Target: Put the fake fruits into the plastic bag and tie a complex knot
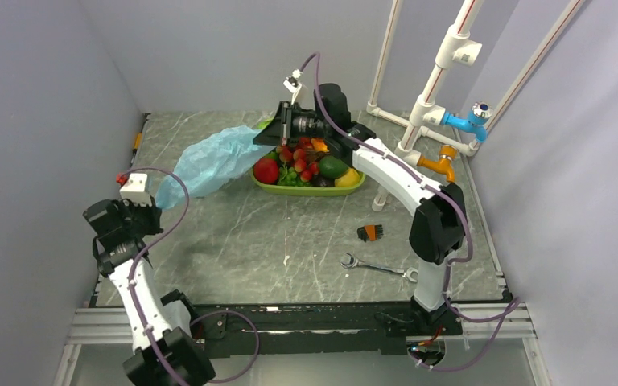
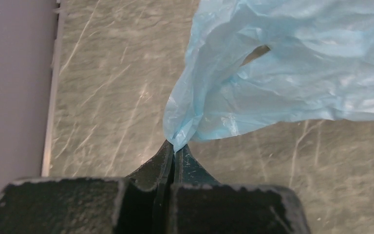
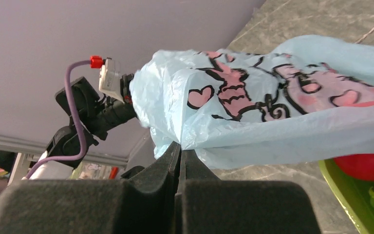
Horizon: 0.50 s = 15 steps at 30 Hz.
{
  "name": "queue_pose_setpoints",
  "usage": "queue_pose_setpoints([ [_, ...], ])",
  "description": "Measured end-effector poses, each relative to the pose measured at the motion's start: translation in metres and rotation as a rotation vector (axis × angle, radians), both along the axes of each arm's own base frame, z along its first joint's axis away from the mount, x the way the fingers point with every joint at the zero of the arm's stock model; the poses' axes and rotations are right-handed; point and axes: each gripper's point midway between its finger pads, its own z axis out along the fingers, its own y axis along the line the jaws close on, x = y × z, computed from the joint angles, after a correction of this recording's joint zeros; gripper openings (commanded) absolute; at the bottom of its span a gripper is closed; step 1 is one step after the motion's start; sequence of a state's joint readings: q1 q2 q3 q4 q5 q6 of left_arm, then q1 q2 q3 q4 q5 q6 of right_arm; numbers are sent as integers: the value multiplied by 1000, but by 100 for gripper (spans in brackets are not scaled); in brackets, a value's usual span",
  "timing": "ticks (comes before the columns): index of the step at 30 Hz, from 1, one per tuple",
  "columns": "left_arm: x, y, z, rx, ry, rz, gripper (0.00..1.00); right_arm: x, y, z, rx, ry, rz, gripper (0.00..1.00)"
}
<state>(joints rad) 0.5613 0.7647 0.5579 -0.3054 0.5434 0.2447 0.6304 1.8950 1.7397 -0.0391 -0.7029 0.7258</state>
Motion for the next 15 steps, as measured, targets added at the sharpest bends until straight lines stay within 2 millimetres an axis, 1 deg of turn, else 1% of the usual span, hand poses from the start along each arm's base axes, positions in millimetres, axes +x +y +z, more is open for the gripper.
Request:
queue_pose_setpoints([
  [1, -5, 7, -2, 21, 9, 1, 0, 1, -3, 4, 3, -9, -9, 0],
  [3, -11, 13, -4, 37, 30, -16, 0, 3, -8, 7, 3, -18, -21, 0],
  [7, -11, 20, -8, 52, 76, -63, 0, 7, -12, 8, -2, -30, -45, 0],
  [10, -13, 36, -20, 62, 136, -61, 0, 13, -16, 6, -10, -28, -71, 0],
  [12, -19, 43, -31, 75, 180, -65, 0, 18, -19, 9, -9, -33, -88, 0],
  [15, -29, 44, -36, 130, 209, -103, 0, 23, -21, 15, -2, -45, -107, 0],
])
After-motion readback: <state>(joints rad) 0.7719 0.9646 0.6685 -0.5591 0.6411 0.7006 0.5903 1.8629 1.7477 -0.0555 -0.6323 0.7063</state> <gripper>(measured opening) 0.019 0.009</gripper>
